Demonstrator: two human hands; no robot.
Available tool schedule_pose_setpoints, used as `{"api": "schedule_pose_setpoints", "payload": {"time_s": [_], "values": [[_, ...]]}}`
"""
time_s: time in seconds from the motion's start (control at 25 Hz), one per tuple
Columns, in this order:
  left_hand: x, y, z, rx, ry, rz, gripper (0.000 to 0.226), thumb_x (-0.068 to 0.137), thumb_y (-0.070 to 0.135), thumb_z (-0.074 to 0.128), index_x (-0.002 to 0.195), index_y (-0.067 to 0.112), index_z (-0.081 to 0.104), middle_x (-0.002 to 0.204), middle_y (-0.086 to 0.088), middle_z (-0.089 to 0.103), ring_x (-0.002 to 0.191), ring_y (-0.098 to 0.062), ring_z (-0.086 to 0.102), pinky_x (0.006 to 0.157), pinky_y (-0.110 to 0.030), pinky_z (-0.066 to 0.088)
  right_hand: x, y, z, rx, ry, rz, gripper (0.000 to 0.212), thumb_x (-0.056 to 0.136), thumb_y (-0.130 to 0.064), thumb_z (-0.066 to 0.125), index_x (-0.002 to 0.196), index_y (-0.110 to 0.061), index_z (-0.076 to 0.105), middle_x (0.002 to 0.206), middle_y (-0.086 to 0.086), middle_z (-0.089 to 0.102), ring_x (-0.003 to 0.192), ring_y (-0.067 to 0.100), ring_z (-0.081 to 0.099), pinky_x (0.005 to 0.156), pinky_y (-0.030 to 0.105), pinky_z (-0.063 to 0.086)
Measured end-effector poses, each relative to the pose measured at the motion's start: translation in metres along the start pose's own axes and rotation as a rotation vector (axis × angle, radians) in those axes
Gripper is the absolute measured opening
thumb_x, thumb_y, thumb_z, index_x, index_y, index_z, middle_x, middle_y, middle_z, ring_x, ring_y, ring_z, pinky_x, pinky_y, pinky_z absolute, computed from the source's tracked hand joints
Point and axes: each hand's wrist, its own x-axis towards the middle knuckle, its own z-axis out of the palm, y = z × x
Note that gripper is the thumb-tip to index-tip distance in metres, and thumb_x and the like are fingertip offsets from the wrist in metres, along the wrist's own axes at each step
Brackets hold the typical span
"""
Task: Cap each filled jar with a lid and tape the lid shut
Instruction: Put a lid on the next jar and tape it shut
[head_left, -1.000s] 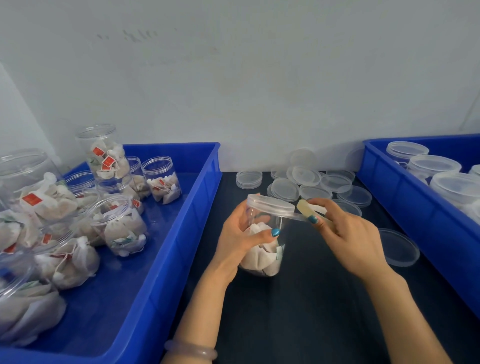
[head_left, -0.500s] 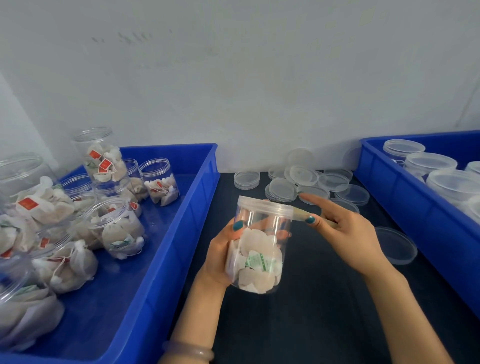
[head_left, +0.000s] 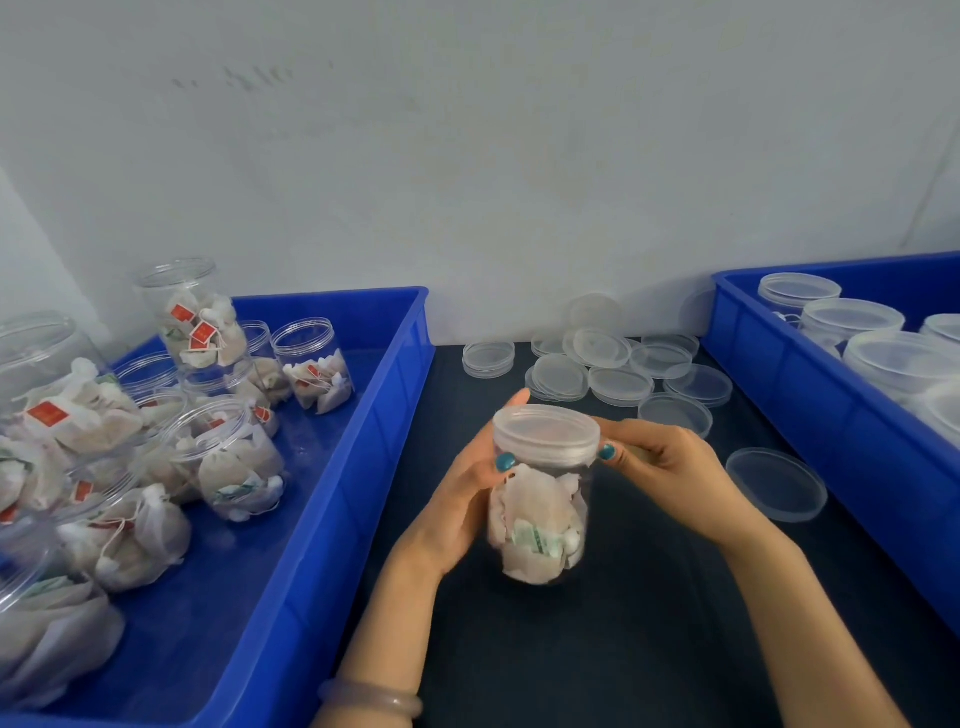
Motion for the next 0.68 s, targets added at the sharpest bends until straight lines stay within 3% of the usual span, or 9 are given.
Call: {"api": "schedule_pose_setpoints", "payload": {"time_s": [0.08,0.24,0.32,0.4,0.48,0.56,0.68], "values": [[0.001,0.003,0.000,0.112,-0.012,0.028,0.087,0.072,0.045,0.061,0.152,0.030,0.031,0.144,0.007,0.055,0.136,-0.013,0.048,0.110,-0.037,0.042,0.000,0.003,0.001,-0.099,-0.017,0.007,0.027,0.078,-0.074,0.038,0.103,-0.084,0.044,0.080,-0.012,0.063,0.074,0.006,0.060,0.076,0.037,0.051],[-0.005,0.017,-0.004,0.364,-0.014,0.088,0.088,0.072,0.035,0.070,0.150,0.034,0.030,0.142,0.015,0.050,0.133,-0.002,0.046,0.109,-0.034,0.041,0.001,0.004,0.003,-0.150,-0.013,0.009,0.040,0.083,-0.074,0.034,0.120,-0.073,0.048,0.082,-0.011,0.060,0.070,0.006,0.063,0.075,0.034,0.052],[-0.007,0.030,0.003,0.707,0.039,0.056,0.099,0.064,0.062,0.071,0.150,0.039,0.029,0.145,0.019,0.043,0.132,0.001,0.042,0.110,-0.036,0.041,0.001,0.005,0.003,-0.183,0.016,-0.001,0.038,0.085,-0.073,0.033,0.120,-0.073,0.049,0.081,-0.009,0.060,0.075,0.008,0.059,0.072,0.035,0.051],[-0.006,0.043,0.025,1.151,0.138,-0.036,0.115,0.052,0.095,0.052,0.149,0.038,0.029,0.147,0.018,0.041,0.132,-0.004,0.043,0.105,-0.037,0.044,0.002,0.004,0.006,-0.209,0.028,-0.023,0.031,0.091,-0.063,0.038,0.118,-0.070,0.052,0.078,-0.007,0.059,0.073,0.010,0.056,0.067,0.037,0.049],[0.001,0.046,0.052,1.437,0.232,-0.052,0.118,0.053,0.103,0.031,0.144,0.028,0.037,0.142,0.010,0.047,0.128,-0.014,0.047,0.091,-0.038,0.045,0.002,0.005,0.008,-0.246,0.030,-0.058,0.031,0.095,-0.048,0.046,0.120,-0.063,0.057,0.076,-0.005,0.058,0.069,0.013,0.055,0.062,0.038,0.047],[0.009,0.043,0.068,1.505,0.276,-0.052,0.108,0.061,0.100,0.030,0.136,0.024,0.046,0.131,0.007,0.053,0.120,-0.017,0.050,0.078,-0.035,0.040,0.002,0.008,0.006,-0.312,0.052,-0.107,0.034,0.097,-0.035,0.052,0.124,-0.053,0.061,0.072,-0.005,0.057,0.064,0.015,0.052,0.059,0.032,0.039],[0.018,0.043,0.063,1.484,0.252,-0.042,0.084,0.075,0.087,0.044,0.131,0.026,0.050,0.127,0.006,0.054,0.120,-0.017,0.049,0.075,-0.035,0.037,0.002,0.011,0.006,-0.365,0.114,-0.114,0.040,0.095,-0.023,0.061,0.124,-0.051,0.062,0.072,-0.007,0.061,0.064,0.016,0.054,0.060,0.031,0.038]]}}
